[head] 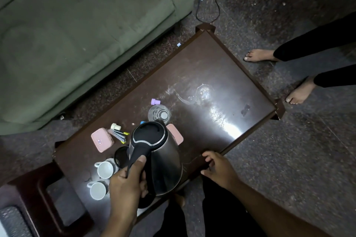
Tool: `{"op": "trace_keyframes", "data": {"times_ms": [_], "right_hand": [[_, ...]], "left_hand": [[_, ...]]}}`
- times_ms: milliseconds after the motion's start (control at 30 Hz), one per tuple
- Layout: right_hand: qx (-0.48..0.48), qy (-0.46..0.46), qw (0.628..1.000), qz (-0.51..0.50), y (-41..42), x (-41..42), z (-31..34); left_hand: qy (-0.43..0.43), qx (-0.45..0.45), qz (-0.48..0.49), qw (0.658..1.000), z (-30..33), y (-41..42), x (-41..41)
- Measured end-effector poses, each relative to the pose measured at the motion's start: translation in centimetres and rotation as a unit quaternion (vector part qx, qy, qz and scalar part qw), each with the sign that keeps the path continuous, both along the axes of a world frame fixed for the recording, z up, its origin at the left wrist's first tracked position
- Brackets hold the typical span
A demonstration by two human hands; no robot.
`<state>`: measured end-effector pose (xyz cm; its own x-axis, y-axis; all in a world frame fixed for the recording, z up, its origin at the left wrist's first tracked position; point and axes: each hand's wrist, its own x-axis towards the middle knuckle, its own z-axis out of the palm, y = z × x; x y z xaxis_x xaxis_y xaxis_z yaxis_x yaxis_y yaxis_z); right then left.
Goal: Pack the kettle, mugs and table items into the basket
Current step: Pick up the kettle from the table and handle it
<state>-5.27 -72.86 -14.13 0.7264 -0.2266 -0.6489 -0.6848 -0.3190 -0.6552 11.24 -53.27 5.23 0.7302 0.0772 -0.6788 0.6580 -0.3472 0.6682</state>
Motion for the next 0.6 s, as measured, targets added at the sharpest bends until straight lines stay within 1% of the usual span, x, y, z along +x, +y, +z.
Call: {"op": "trace_keyframes", "data": {"times_ms": [133, 267, 333, 400, 433, 533, 600], "right_hand": [[0.007, -0.014, 1.000, 0.003, 0.4, 1.5, 0.0], [0.038, -0.039, 0.998, -0.026, 1.1, 3.8, 1.1], [0.105, -0.064, 0.990, -0.067, 1.8, 5.6, 2.2], [0.198, -0.098, 0.967, -0.126, 2.7, 7.5, 3.2], [0.229, -0.112, 0.956, -0.147, 3.1, 8.3, 3.7], [0.279, -0.136, 0.937, -0.161, 4.0, 10.1, 4.9], [0.282, -0.127, 0.937, -0.162, 4.4, 10.9, 5.3]], "left_hand": [[0.013, -0.002, -0.009, 1.000, -0.2, -0.3, 1.1], [0.029, 0.005, -0.007, 1.000, -0.6, -0.3, 2.0], [0.033, 0.008, -0.010, 0.999, -0.7, -0.3, 2.3], [0.034, 0.013, -0.015, 0.999, -0.8, -0.3, 2.4], [0.036, 0.015, -0.017, 0.999, -0.8, -0.3, 2.5], [0.040, 0.016, -0.014, 0.999, -0.8, -0.4, 2.8], [0.041, 0.014, -0.006, 0.999, -0.7, -0.5, 3.2]]}}
